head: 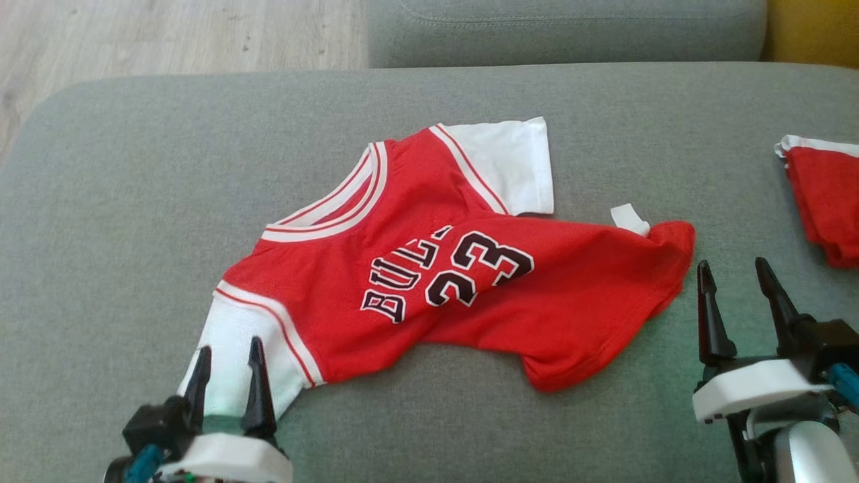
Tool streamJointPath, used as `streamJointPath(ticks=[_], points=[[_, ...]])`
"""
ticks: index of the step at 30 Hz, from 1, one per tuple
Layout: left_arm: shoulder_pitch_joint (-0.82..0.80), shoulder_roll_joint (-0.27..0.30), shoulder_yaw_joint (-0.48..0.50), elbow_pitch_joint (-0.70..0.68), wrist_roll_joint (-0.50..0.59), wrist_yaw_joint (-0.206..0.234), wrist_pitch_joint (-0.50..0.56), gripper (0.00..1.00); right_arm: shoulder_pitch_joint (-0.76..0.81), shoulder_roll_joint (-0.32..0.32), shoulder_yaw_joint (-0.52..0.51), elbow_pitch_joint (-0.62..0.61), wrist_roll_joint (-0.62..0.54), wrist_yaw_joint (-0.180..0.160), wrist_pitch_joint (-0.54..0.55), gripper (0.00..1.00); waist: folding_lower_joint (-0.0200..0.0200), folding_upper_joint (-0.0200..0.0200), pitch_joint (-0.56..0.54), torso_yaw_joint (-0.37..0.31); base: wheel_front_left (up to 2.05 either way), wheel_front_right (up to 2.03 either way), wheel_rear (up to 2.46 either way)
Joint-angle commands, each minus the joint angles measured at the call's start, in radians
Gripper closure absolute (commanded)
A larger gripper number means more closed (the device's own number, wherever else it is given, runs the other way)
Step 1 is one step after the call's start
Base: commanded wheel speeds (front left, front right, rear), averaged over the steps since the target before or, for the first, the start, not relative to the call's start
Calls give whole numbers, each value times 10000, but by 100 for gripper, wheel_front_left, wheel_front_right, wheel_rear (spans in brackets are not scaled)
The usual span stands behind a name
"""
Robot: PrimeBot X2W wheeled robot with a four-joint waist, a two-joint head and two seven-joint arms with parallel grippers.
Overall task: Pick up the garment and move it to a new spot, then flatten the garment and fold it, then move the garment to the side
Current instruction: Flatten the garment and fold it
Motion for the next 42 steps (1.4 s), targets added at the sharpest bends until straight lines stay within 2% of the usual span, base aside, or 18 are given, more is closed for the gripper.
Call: streamJointPath(ticks=[1, 10, 16, 23, 29, 31, 32, 33, 34, 35, 42], points=[[-684, 74, 308, -170, 130, -94, -219, 0, -164, -58, 231, -363, -76, -7, 57, 0, 0, 0, -73, -27, 0, 0, 0], [-974, -224, 145, -199, 503, -284, -493, 0, 2, -58, 94, -225, -108, -7, 185, 0, 0, 0, -361, 11, 0, 0, 0], [-1051, -521, -177, -353, 756, -375, -557, 0, -517, -58, -413, 184, -662, -7, 843, 0, 0, 0, -175, 222, 0, 0, 0], [-1353, -784, -400, -375, 976, -490, -595, 0, -1630, -58, -861, 1385, -1401, -7, 2175, 0, 0, 0, 387, 629, 0, 0, 0], [-1486, -892, -344, -327, 1059, -514, -625, 0, -2307, -58, -945, 2640, -1179, -7, 3149, 0, 0, 0, 703, 901, 0, 0, 0], [-1502, -919, -323, -297, 1080, -534, -633, 0, -2439, -58, -913, 3029, -794, -7, 3368, 0, 0, 0, 723, 949, 0, 0, 0], [-1508, -928, -308, -281, 1085, -549, -636, 0, -2491, -58, -882, 3172, -548, -7, 3424, 5, 0, 0, 724, 965, 0, 0, 0], [-1512, -936, -291, -265, 1090, -561, -640, 0, -2530, -58, -826, 3289, -342, -7, 3482, 51, 0, 0, 722, 974, 0, 0, 0], [-1510, -943, -268, -249, 1094, -566, -643, 0, -2566, -58, -768, 3384, -177, -7, 3531, 67, 0, 0, 714, 970, 0, 0, 0], [-1503, -945, -241, -238, 1100, -566, -646, 0, -2599, -58, -708, 3456, -48, -7, 3558, 98, 0, 0, 703, 957, 0, 0, 0], [-1437, -935, -73, -256, 1169, -541, -660, 0, -2825, -58, -501, 3005, 184, -7, 2841, 100, 0, 0, 527, 730, 0, 0, 0]])
